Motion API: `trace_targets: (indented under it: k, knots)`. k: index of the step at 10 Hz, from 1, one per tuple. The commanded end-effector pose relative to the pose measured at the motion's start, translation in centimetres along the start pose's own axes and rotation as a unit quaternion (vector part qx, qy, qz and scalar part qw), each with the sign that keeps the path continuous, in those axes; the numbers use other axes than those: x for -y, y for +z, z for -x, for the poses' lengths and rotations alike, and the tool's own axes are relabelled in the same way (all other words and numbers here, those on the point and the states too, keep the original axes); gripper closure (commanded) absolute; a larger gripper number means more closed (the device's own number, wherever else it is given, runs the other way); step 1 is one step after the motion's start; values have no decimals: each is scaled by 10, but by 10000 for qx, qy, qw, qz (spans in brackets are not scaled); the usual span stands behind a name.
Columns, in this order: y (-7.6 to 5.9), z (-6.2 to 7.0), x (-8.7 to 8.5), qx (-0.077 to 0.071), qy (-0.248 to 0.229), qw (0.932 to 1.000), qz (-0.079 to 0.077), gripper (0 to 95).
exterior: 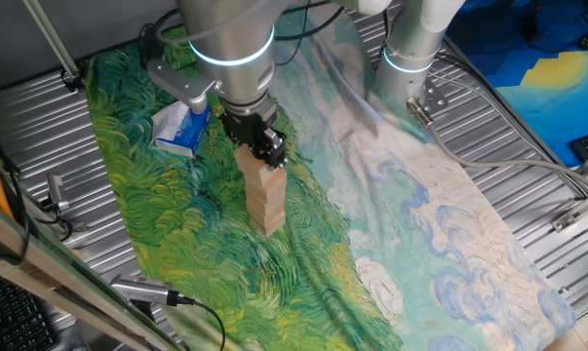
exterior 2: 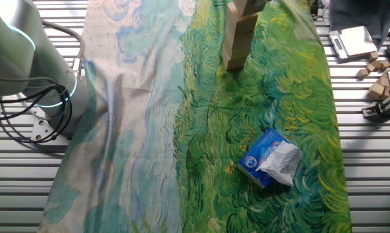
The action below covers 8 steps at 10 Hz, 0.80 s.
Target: Stack the blocks in a vertical line of five
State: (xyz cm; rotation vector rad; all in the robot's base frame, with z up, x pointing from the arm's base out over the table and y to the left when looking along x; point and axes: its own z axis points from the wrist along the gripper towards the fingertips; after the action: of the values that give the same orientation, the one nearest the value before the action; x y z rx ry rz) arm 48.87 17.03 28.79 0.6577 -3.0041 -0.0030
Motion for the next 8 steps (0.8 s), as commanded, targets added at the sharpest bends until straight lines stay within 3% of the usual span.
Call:
trace_targets:
  k: [1, 8]
  knots:
    - [3, -4, -1, 29, -19, 10000, -7, 950]
    - [13, -8, -7, 86, -2, 10000, -46, 950]
